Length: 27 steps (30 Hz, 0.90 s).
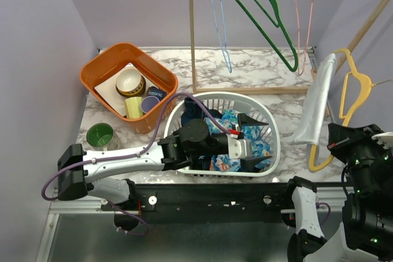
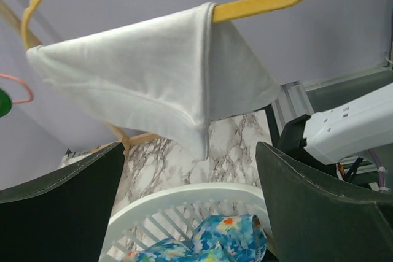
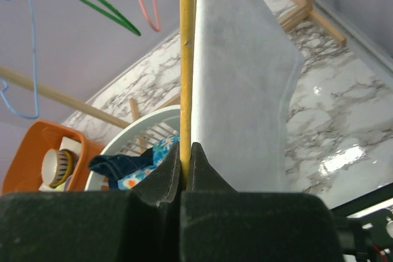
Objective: Remove the skirt from the hanger
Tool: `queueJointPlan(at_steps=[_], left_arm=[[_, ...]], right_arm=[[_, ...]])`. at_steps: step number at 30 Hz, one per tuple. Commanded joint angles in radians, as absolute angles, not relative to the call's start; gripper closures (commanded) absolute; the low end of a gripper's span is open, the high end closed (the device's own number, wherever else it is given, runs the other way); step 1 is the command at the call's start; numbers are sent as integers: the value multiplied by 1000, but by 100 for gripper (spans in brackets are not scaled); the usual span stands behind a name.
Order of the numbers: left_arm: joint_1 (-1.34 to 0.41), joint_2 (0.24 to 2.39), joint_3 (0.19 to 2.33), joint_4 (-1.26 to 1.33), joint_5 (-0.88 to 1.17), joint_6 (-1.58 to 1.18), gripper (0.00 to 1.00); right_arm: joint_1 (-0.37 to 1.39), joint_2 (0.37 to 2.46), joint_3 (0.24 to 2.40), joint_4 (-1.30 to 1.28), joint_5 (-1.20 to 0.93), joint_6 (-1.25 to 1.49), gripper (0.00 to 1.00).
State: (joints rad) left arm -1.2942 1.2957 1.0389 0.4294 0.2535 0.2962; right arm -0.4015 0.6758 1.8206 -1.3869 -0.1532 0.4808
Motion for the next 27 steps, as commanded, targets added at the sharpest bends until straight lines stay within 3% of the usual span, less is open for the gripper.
queueJointPlan(at_steps=[1,10,22,27], left_arm=[[-1339,1354,1023,552,252,402,1],[-1405,1456,1014,709,117,402,1],[-1459,1612,1080,905,-94,446,2],[-1466,1620,1072,974,-136,445,14]], right_arm=[[-410,614,1760,-1370,-282,569,99],[-410,565,1798,-1393,-207,595,99],[-410,532,1807,-1362,-299,660,99],[-410,528,1806,-1355,-316,661,99]])
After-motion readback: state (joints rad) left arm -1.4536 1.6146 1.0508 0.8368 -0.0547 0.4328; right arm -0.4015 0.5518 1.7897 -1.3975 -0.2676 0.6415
